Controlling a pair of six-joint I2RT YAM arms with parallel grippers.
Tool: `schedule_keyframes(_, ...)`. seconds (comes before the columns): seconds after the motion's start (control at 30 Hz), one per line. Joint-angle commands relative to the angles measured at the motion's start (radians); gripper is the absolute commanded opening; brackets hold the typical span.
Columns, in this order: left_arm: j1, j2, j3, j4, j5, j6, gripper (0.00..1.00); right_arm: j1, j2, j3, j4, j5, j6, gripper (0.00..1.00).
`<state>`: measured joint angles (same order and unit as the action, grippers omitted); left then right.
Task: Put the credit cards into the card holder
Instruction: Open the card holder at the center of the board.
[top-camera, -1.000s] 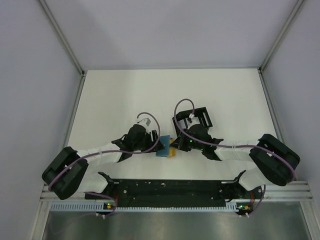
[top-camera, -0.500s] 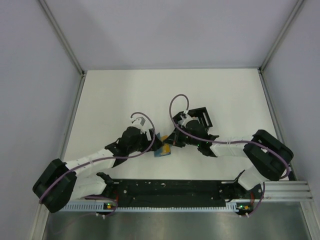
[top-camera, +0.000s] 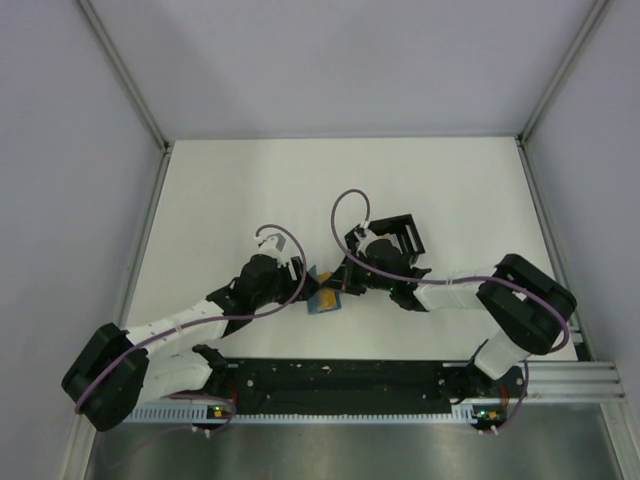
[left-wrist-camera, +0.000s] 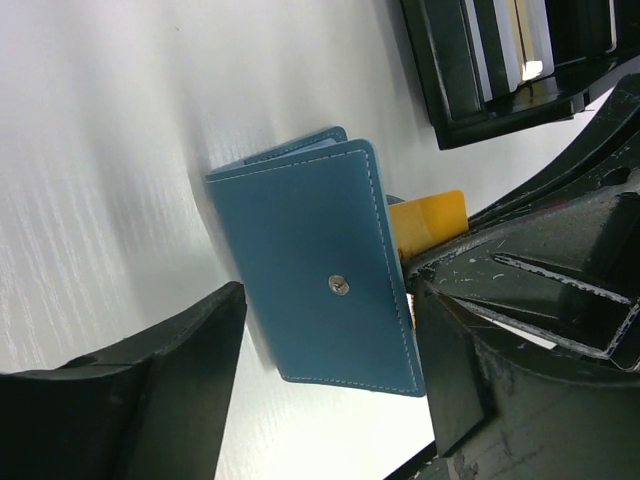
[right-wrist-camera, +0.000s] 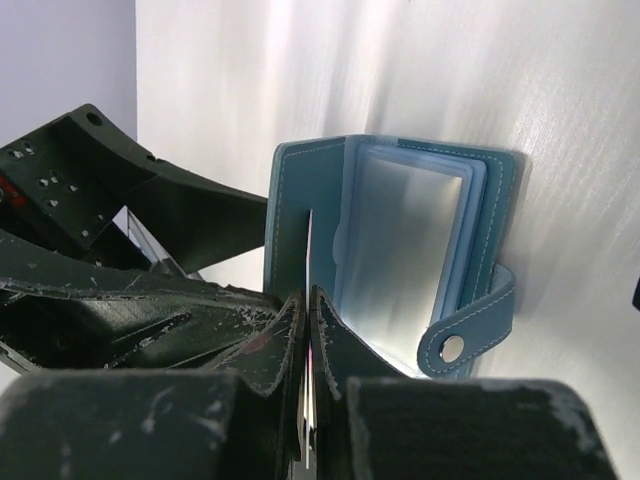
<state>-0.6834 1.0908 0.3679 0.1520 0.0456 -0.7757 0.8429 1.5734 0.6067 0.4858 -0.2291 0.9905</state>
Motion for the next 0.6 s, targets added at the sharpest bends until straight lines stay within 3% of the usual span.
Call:
schedule_keyframes(0.0, 0.002, -0.005, -0.009, 0.004, -0.033, 0.007, 0.65, 0.022, 0.013, 0.057, 0.057, -0.042, -0.006, 0.0)
schedule_keyframes(0.4, 0.002, -0.028, -0.012, -0.025, -0.036, 0.01, 0.31, 0.033, 0.036, 0.091, 0.06, -0.064, 0.0, 0.0)
schedule_keyframes(0.57, 0.004, -0.045, 0.006, -0.071, -0.085, 0.016, 0.05, 0.044, 0.06, 0.108, 0.068, -0.064, 0.007, 0.0)
